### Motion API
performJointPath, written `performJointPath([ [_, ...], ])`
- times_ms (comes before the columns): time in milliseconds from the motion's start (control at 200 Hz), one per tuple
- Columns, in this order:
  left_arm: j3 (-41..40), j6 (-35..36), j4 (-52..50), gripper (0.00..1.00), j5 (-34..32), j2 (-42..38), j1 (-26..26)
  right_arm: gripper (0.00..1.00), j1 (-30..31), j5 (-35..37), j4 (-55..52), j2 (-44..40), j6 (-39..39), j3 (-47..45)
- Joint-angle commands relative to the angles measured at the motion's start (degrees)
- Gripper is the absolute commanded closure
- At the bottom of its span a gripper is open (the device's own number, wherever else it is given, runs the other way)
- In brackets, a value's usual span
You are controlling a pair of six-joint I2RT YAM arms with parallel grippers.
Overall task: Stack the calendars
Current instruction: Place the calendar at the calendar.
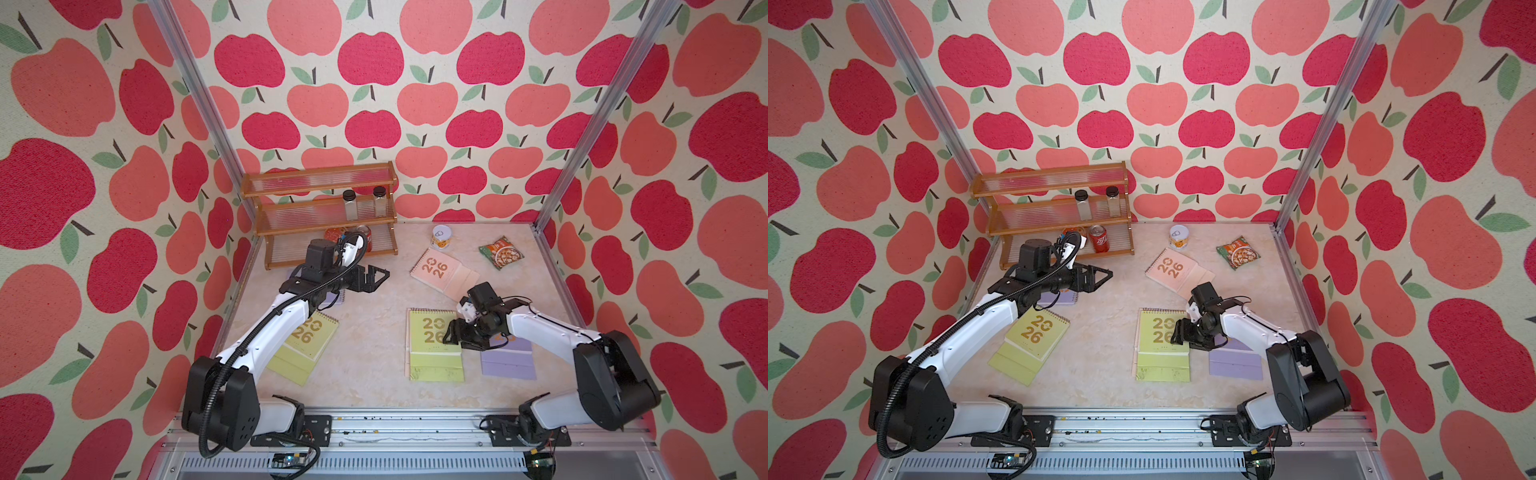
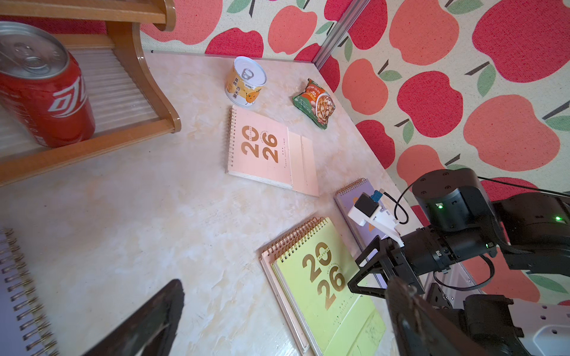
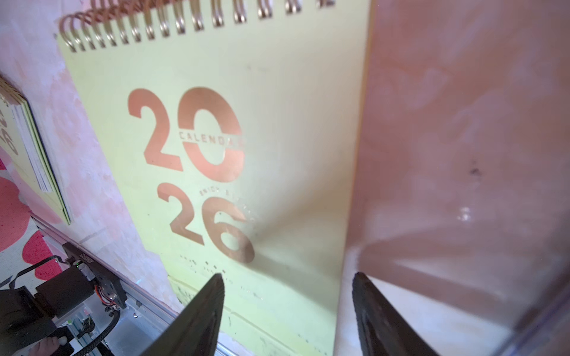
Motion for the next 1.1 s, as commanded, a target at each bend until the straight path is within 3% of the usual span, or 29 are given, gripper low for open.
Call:
performJointPath([
  [0, 1.66, 1.4, -1.59, 0.01, 0.88, 0.39, -0.24, 0.3, 1.22, 0.92, -2.2, -1.77, 2.31, -1.02],
  [660, 1.37, 1.48, -1.77, 0.0, 0.66, 0.16, -0.55, 0.23, 4.66, 2.15, -1.81, -1.72, 4.84, 0.84],
  [780, 1.37, 1.46, -1.73, 0.01, 0.66, 0.16, -0.64, 0.07, 5.55, 2.42, -1.93, -1.68, 5.32, 1.46],
  [1095, 1.2, 1.54, -1.85, 0.0, 0.54, 0.04, -0.77, 0.01, 5.99, 2.93, -2.39, -1.64, 5.8, 2.29],
])
